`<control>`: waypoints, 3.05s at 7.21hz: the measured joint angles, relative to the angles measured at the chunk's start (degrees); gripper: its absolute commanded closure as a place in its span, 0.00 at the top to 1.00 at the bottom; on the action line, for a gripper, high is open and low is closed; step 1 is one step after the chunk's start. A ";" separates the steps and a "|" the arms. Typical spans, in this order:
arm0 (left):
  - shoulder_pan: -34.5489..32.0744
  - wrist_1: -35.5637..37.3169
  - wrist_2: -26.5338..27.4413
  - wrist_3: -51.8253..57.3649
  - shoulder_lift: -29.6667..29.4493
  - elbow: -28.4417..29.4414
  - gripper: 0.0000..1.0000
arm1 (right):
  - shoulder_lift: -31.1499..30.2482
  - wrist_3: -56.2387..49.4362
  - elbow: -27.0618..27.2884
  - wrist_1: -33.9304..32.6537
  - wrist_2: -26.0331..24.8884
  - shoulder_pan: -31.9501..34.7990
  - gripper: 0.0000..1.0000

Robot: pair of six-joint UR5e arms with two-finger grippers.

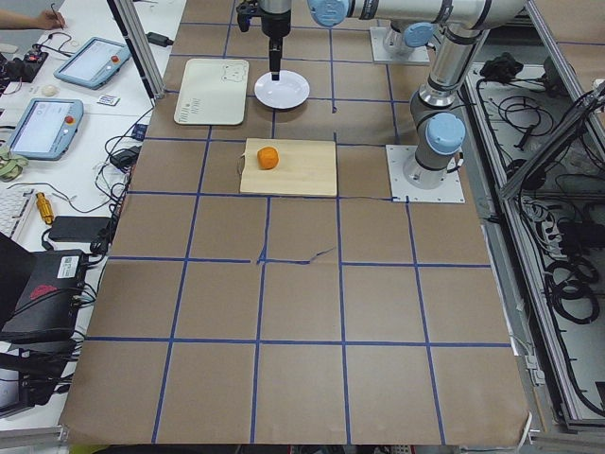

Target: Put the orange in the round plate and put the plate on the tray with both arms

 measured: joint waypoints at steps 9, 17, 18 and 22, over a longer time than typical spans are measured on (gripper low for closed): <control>8.07 20.61 -0.44 -4.23 -9.52 -13.34 1.00 | 0.05 -0.01 0.00 0.13 0.03 0.00 1.00; 8.05 23.70 -3.59 -9.97 -22.26 -14.61 0.73 | 0.07 -0.05 0.00 0.09 0.01 0.00 1.00; 8.05 23.71 -3.62 -10.03 -23.05 -14.56 0.18 | 0.08 -0.08 0.03 0.13 -0.03 0.00 1.00; 7.75 23.40 -3.28 -9.93 -22.90 -13.30 0.00 | -0.02 -0.17 0.54 0.27 -0.08 0.00 1.00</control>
